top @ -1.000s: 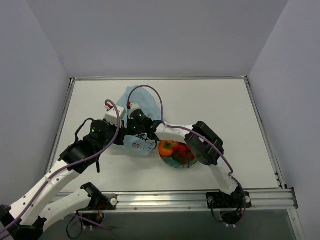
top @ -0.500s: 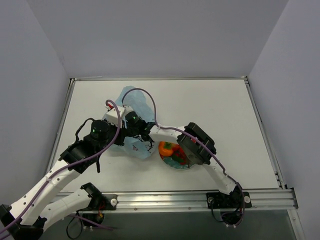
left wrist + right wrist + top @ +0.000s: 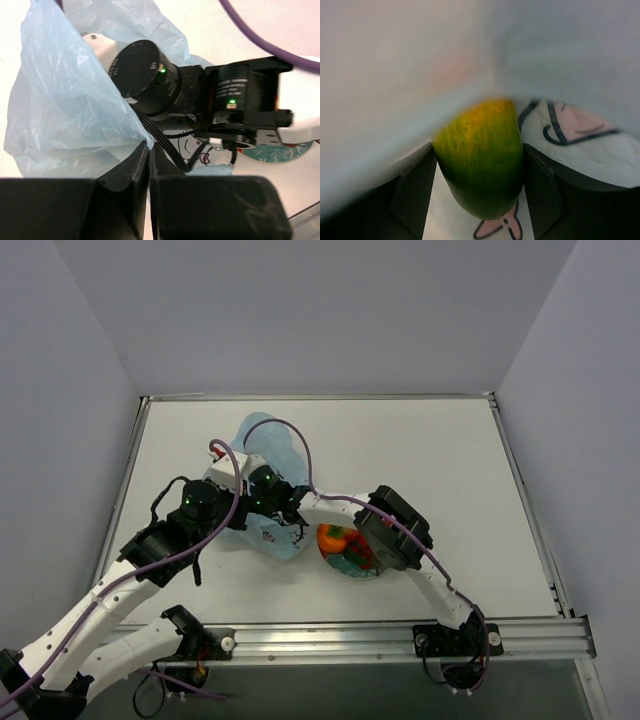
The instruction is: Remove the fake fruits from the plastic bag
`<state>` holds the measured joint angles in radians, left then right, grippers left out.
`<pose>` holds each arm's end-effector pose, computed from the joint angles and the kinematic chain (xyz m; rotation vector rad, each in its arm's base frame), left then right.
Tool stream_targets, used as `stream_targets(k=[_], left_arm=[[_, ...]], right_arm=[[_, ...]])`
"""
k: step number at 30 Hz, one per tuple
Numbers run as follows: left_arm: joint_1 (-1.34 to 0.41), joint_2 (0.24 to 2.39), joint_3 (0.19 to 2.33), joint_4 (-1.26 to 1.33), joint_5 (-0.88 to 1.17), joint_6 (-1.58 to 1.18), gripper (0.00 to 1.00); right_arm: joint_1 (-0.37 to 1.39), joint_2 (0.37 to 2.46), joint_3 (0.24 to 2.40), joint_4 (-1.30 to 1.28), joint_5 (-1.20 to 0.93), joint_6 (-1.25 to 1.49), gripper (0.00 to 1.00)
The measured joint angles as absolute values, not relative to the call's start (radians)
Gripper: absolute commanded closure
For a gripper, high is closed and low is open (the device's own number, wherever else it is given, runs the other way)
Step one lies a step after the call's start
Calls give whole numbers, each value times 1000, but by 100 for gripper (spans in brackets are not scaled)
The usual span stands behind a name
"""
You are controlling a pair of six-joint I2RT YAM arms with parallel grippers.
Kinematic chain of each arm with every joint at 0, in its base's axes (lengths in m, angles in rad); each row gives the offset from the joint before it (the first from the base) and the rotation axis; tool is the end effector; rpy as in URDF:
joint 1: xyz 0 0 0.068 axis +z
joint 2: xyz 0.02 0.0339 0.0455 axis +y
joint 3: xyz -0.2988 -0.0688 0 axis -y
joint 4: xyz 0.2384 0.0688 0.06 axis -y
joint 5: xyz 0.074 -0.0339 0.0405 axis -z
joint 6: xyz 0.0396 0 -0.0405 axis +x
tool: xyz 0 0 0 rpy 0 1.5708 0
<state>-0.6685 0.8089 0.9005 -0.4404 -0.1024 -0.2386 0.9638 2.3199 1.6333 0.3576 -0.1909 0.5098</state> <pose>0.1220 -0.0912 0.3725 0.3475 1.9200 -0.5086 0.3091 0.4583 0.1911 -0.6042 1.9856 1.1420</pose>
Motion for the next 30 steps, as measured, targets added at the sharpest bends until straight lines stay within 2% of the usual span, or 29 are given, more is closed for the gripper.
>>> stream_targets(k=[16, 30], left_arm=[[-669, 837, 900, -481, -244, -248, 98], [-669, 849, 900, -491, -286, -252, 98]], right_arm=[[964, 1942, 1396, 289, -139, 467, 55], [965, 1739, 1139, 209, -89, 448, 55]])
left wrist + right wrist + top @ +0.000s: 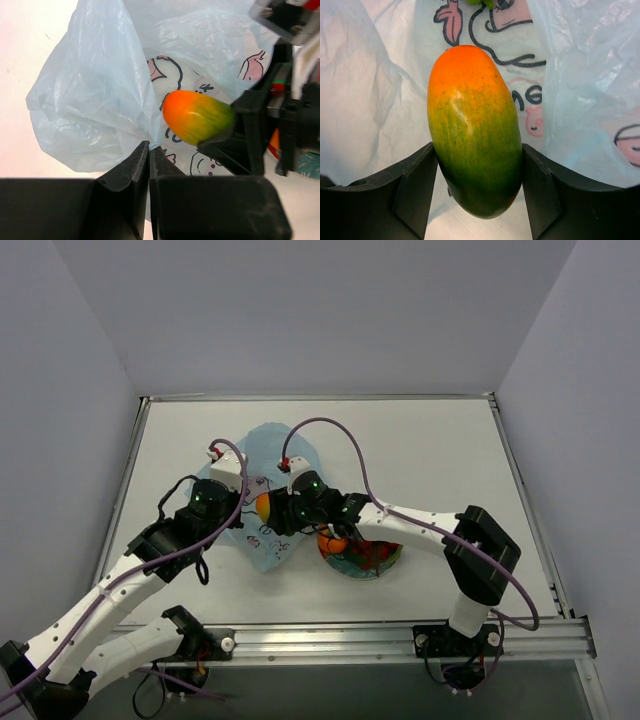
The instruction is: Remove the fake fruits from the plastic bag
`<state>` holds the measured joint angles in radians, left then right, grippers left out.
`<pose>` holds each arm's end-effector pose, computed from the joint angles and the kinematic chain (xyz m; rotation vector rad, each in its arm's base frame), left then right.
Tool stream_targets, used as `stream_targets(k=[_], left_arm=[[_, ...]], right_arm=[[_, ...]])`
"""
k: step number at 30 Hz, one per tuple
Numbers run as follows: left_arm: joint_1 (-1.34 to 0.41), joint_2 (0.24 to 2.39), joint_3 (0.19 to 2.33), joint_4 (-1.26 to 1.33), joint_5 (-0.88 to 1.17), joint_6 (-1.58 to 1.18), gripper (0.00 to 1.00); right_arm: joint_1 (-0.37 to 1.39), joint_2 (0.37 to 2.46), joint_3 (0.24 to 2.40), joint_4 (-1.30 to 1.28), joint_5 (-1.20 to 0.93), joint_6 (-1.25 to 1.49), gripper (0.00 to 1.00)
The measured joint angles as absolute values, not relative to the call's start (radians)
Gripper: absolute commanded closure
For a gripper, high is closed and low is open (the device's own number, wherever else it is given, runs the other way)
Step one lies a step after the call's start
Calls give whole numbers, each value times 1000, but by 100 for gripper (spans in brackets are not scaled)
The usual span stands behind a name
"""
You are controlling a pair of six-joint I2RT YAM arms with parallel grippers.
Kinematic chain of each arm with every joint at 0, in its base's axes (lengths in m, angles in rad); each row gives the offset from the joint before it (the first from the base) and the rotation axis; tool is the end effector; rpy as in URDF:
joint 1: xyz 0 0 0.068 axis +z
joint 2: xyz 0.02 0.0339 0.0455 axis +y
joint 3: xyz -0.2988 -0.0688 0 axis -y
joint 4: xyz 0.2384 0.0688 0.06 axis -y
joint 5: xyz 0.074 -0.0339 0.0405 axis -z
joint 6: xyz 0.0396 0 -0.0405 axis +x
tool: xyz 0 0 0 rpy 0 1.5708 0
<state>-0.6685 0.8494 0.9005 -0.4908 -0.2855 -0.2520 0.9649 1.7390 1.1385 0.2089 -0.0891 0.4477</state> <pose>0.1317 -0.0898 0.3623 0.2346 1.9908 -0.3057 0.2280 0.3353 0.2796 -0.5981 2.0160 0.9839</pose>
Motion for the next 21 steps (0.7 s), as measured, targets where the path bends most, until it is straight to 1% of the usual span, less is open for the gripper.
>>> stream_targets(k=[14, 21], left_arm=[[-664, 890, 900, -491, -299, -266, 98], [-584, 996, 910, -471, -255, -307, 98]], right_arm=[[990, 1374, 930, 93, -39, 435, 56], [1003, 1203, 839, -19, 12, 440, 56]])
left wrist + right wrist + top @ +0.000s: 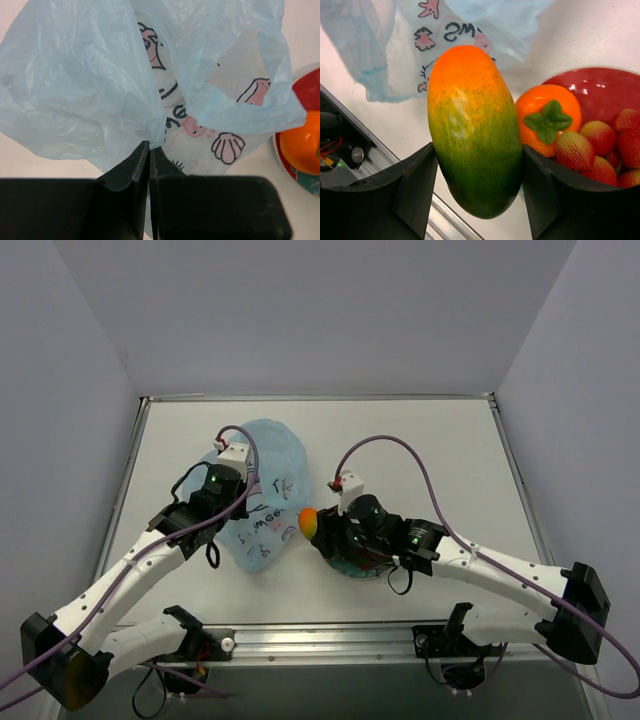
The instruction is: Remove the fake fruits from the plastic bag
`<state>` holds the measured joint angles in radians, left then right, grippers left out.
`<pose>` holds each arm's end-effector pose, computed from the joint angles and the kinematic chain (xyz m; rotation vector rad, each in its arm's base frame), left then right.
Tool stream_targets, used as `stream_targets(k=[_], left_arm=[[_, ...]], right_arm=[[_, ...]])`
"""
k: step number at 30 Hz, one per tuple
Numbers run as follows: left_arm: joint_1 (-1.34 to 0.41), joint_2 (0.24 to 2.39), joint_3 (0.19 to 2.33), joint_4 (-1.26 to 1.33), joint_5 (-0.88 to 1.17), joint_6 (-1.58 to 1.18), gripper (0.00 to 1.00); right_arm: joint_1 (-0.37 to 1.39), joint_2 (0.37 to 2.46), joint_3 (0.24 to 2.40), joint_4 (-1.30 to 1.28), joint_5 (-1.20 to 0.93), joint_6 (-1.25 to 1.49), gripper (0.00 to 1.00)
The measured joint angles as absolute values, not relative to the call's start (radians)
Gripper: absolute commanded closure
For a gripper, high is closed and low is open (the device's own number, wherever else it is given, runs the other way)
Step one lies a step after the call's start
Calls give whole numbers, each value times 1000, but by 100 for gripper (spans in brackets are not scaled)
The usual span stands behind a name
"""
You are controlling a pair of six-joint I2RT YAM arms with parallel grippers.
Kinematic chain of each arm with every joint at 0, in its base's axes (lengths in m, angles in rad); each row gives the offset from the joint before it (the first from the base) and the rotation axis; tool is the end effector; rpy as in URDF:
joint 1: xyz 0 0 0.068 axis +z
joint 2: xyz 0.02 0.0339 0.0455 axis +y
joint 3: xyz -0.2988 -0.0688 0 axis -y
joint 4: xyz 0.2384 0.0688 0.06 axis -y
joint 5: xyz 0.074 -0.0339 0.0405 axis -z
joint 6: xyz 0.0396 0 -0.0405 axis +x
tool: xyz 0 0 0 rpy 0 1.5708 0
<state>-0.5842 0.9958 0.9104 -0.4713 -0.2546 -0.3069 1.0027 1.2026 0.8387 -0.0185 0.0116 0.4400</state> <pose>0.1686 -0.0995 0.3443 0.1433 2.1137 -0.2618 0.1413 0.2206 0.3211 -0.5679 1.9942 0.9161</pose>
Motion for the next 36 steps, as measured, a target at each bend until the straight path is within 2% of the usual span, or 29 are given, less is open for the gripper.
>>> stream_targets(k=[5, 11, 36], left_arm=[[-555, 1078, 974, -466, -221, -319, 98], [-554, 1077, 1011, -433, -218, -319, 98], [-534, 938, 968, -414, -183, -313, 98]], right_arm=[[1011, 1081, 825, -108, 36, 432, 56], [1041, 1003, 776, -188, 57, 422, 56], [1205, 1065, 773, -356, 191, 566, 55]])
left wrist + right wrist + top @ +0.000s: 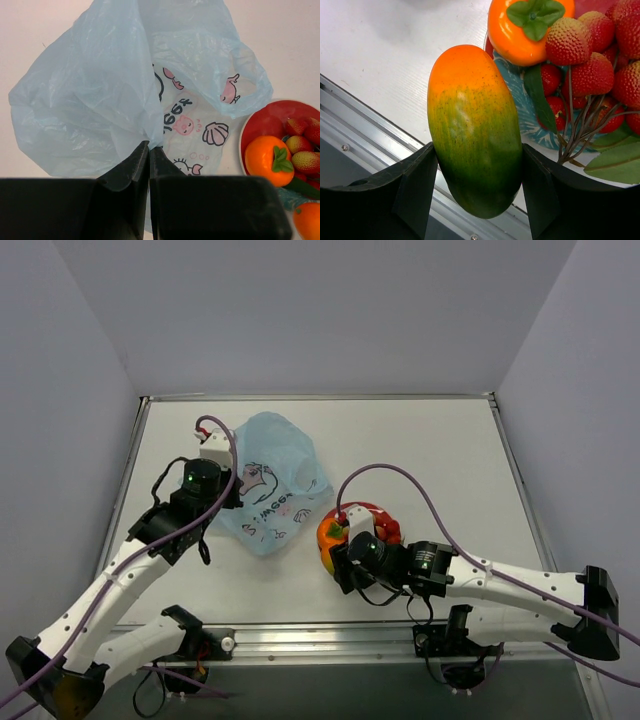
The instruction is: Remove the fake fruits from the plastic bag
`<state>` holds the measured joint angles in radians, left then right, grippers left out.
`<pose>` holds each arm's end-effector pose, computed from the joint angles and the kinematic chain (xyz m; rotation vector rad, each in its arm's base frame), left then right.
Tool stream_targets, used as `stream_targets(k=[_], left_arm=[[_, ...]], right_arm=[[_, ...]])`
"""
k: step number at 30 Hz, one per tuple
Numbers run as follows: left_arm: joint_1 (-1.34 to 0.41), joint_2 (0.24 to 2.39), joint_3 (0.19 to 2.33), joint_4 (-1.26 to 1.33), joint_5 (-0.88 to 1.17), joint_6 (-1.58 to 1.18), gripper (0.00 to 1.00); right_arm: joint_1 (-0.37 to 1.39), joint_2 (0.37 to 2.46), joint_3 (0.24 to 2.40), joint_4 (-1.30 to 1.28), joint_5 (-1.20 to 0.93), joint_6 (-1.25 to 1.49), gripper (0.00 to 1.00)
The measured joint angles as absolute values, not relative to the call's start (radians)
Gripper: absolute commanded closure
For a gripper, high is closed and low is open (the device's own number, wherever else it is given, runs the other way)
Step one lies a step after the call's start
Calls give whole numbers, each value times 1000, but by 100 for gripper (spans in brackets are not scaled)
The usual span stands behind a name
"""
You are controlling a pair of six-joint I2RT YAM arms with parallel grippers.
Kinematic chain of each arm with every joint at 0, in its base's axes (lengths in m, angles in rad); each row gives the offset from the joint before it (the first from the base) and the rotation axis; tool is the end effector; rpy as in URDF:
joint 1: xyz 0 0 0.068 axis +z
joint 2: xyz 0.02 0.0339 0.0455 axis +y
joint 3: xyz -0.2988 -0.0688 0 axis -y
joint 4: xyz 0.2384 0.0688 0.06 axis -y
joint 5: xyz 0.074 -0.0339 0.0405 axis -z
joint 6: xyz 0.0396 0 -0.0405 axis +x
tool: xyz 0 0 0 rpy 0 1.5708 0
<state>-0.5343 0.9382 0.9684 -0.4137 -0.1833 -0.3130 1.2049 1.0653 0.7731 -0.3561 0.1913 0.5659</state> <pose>0.1625 -0.0878 0.3794 0.0958 1.9644 -0.3801 0.0825 0.1942 0.2956 -0.6217 2.2303 0.7494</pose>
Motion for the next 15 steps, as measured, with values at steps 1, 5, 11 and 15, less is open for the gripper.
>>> stream_targets(k=[1, 5, 11, 15], left_arm=[[-535, 935, 968, -413, -183, -313, 98], [-535, 924, 968, -414, -180, -313, 98], [-535, 916, 968, -414, -180, -309, 98], [-539, 911, 968, -414, -180, -306, 98]], right_arm=[[1207, 1068, 777, -364, 196, 572, 55], [1215, 1075, 795, -389, 207, 584, 55], [1226, 1083, 822, -429, 220, 597, 55], [1231, 1109, 839, -450, 220, 598, 54]])
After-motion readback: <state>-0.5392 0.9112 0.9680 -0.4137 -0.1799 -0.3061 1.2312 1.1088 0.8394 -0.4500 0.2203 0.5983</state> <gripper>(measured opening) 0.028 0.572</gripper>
